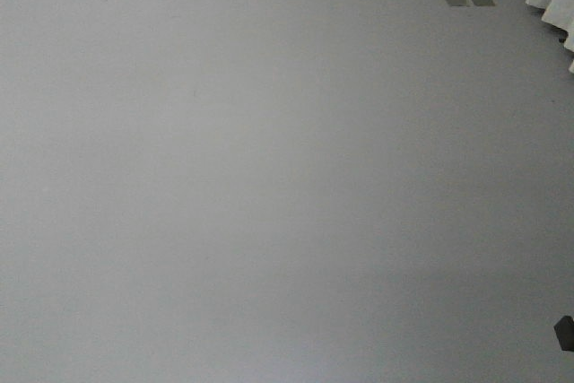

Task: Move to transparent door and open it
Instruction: 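Drive the base across the grey floor, turning toward the glass door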

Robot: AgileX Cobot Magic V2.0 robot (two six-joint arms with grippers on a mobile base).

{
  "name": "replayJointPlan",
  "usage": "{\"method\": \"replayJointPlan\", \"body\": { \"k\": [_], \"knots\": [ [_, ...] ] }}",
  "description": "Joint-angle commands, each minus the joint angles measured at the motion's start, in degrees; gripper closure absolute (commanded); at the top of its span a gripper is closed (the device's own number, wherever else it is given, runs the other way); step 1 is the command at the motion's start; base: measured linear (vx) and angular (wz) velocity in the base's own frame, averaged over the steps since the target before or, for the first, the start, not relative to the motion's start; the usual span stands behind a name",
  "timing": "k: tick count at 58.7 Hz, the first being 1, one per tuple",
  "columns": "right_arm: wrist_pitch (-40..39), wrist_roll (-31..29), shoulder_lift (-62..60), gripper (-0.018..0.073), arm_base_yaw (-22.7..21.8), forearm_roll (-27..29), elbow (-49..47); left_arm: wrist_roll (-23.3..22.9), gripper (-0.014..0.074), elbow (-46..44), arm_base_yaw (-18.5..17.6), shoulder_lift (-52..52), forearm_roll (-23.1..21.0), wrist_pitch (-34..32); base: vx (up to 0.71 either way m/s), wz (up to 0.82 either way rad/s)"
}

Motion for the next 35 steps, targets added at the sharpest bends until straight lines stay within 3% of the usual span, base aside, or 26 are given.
{"method": "replayJointPlan", "body": {
  "k": [1, 35],
  "knots": [
    [-4.7, 0.0, -0.7, 0.0567, -0.4, 0.0, 0.7, -0.5, 0.0602, 1.8, -0.1, -0.2, -0.6, -4.4, 0.31, 0.11],
    [-4.7, 0.0, -0.7, 0.0567, -0.4, 0.0, 0.7, -0.5, 0.0602, 1.8, -0.1, -0.2, -0.6, -4.4, 0.46, 0.15]
  ]
}}
